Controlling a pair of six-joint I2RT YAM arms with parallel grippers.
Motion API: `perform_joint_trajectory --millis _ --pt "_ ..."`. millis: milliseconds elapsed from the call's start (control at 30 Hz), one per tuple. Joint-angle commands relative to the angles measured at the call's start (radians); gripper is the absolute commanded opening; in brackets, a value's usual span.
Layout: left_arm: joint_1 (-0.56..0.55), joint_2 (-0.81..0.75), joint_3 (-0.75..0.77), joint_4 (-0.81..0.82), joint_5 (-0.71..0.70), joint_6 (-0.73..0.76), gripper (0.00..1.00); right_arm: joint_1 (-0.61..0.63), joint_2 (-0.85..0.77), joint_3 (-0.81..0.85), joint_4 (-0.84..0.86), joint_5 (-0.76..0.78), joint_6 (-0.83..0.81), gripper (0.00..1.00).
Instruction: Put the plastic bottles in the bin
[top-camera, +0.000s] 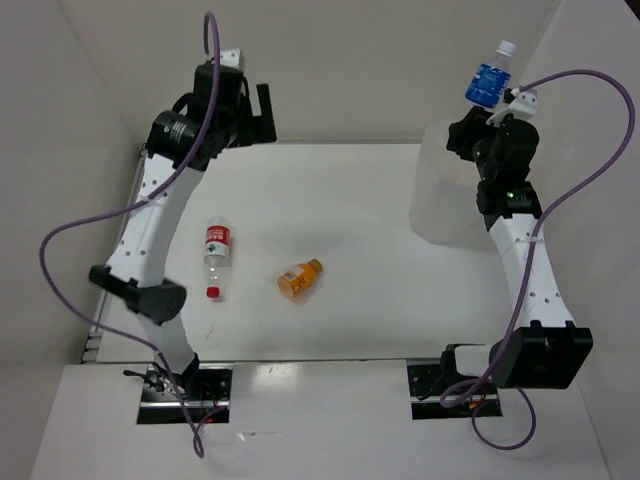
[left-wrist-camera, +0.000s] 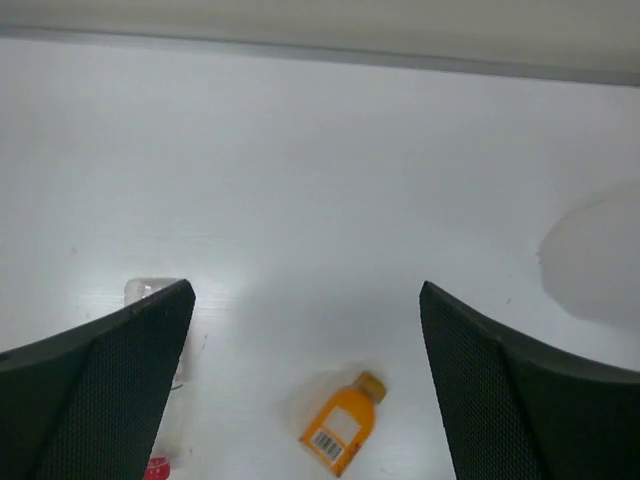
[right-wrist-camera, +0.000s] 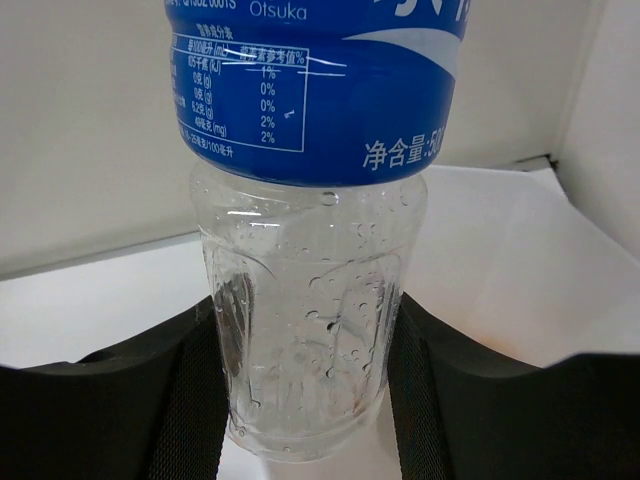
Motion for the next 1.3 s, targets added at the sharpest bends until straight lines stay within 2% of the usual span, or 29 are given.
perform_joint_trajectory --millis 0,33,67,100,233,367,400,500,533,633,833,1000,1267 --pt "0.054 -0.327 -0.538 0.31 -0.018 -0.055 1.0 -0.038 0.031 -0.013 0.003 0.043 -0.02 0.31" --pt "0.086 -0.543 -0.839 0.403 0.013 -0.068 1.0 -0.038 0.043 -0.013 0.003 0.043 -0.034 0.33" --pt "0.105 -0.634 -0.935 0.524 0.023 -0.079 1.0 -0.038 0.054 -0.013 0.003 0.043 -0.034 0.33" --pt "0.129 -0.748 -0.99 0.551 0.023 -0.079 1.0 -0.047 0.063 -0.013 -0.006 0.022 -0.034 0.35" --pt "0.16 -0.745 -1.055 0.415 -0.08 -0.107 1.0 -0.057 0.072 -0.051 -0.006 0.067 -0.025 0.39" --pt "0.224 -0.655 -1.219 0.377 0.001 -0.19 1.0 -0.057 0.072 -0.105 0.004 0.121 -0.034 0.42" --pt "0.256 -0.626 -1.265 0.377 0.013 -0.226 1.0 -0.057 0.072 -0.105 -0.005 0.121 -0.034 0.53" --pt "0.315 -0.586 -1.311 0.377 0.006 -0.306 1.0 -0.057 0.072 -0.114 -0.014 0.146 -0.034 0.67" --pt "0.329 -0.585 -1.336 0.377 -0.016 -0.325 1.0 -0.057 0.072 -0.114 -0.014 0.135 -0.034 0.85" --pt "0.375 -0.524 -1.356 0.39 0.022 -0.334 1.0 -0.057 0.063 -0.093 -0.023 0.074 -0.02 1.0" --pt "0.384 -0.327 -1.397 0.462 0.17 -0.311 1.0 -0.057 0.011 -0.082 -0.023 0.045 -0.011 1.0" --pt "0.384 -0.265 -1.42 0.507 0.213 -0.302 1.0 -0.057 -0.023 -0.082 -0.014 0.029 0.0 1.0" --pt "0.363 -0.204 -1.463 0.498 0.138 -0.334 1.0 -0.057 -0.023 -0.073 -0.005 -0.026 0.009 1.0"
